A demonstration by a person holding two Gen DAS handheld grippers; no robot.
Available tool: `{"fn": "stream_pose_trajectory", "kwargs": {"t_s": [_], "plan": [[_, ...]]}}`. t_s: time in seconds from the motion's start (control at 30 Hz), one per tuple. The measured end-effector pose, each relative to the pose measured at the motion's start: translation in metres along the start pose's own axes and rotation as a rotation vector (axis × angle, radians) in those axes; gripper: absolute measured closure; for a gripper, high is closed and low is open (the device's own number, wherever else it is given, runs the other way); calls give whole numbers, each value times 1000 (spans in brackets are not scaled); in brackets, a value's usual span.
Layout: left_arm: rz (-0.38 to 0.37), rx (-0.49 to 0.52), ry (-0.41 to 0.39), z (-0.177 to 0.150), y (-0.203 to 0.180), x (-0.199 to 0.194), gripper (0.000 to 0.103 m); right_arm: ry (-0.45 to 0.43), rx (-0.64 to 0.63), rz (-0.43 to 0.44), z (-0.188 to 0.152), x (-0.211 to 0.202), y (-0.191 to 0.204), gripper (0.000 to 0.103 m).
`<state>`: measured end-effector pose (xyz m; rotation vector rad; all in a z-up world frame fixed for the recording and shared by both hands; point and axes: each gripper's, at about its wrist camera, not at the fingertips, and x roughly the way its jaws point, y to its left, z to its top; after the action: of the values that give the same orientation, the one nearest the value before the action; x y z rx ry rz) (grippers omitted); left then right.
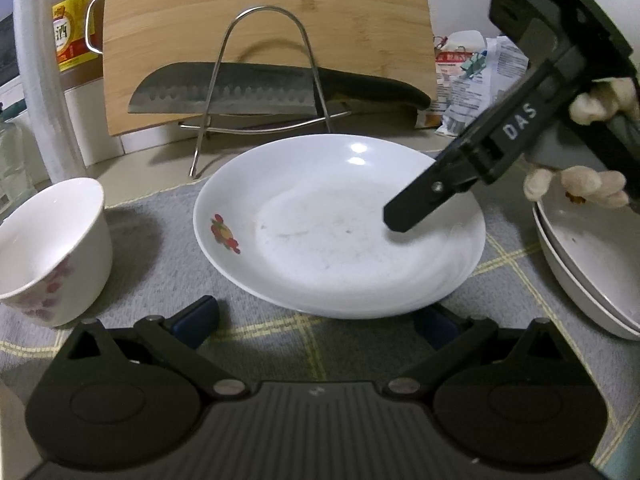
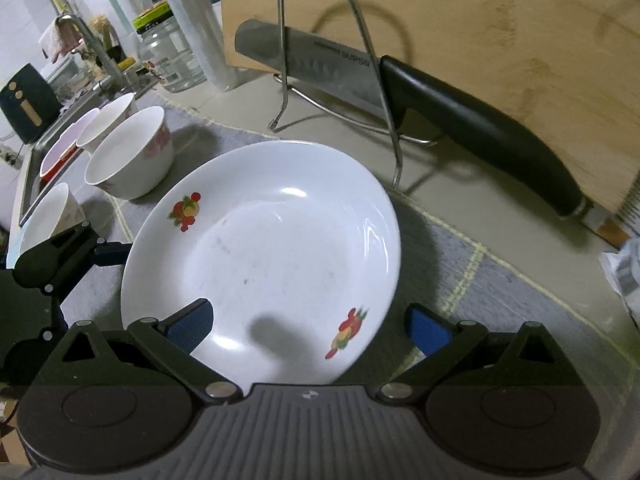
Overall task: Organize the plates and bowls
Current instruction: 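Close the right gripper on the fruit-print plate's rim, then lift the fruit-print plate with the right gripper and carry it toward the stack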
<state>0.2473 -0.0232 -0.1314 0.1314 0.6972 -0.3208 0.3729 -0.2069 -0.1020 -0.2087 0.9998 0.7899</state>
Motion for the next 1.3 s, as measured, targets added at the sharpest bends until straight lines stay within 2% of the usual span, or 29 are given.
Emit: {"fn": "stream_pose_trajectory", "kwargs": {"t_s": [0.23, 0.47, 0.63, 1.0, 1.3], "plan": [[-29, 23, 26, 5, 2, 2, 0, -16, -13, 35, 8, 5, -3, 0], [-118, 96, 22, 6, -1, 4, 1, -24, -34, 56, 11, 6, -5, 0], [-155, 87, 9, 5, 6, 4, 1, -27, -50, 65, 13, 7, -6, 0], [-136, 120, -15, 6, 11, 0, 1, -41, -2, 107, 20, 10, -11, 0], [-131, 143, -13, 7, 8, 1, 1, -54, -15, 98, 27, 12, -7, 2]]}}
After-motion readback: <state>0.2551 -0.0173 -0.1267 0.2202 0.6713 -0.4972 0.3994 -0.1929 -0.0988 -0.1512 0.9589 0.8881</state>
